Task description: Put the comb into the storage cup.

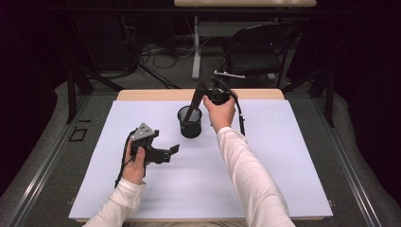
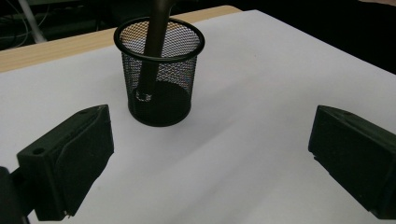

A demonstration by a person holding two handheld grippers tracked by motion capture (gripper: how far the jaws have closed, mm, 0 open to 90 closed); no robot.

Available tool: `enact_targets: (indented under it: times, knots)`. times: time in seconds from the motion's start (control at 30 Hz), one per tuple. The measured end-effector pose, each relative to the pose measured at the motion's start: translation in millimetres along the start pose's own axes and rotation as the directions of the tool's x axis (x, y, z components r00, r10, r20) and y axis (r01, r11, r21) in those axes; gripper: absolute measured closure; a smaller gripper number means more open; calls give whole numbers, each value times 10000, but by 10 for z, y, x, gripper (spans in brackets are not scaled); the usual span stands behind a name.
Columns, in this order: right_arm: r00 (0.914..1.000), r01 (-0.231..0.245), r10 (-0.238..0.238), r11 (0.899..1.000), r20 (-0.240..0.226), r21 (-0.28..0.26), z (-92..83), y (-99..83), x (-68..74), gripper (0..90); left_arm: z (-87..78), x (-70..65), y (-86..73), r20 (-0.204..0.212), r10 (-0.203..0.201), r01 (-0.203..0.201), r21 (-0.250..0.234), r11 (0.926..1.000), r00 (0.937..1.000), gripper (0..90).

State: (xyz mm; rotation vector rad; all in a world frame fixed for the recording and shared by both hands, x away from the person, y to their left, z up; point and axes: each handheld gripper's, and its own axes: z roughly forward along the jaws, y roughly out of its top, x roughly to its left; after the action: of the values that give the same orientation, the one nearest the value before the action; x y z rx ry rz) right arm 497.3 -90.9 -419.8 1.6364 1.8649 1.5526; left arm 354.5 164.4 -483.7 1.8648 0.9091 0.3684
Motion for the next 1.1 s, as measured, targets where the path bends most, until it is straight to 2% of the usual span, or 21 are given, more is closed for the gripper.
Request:
enact_targets:
  times: [0.77,1.1]
  knots:
    - [10000,-43,43,9998,48,180,89,-135,-58,863,4,0,-3,24,23,-23,59,10000,10000,5]
    - [9994,-330,331,9994,-43,106,75,-150,-128,862,10,-2,-5,14,16,-16,57,10000,10000,5]
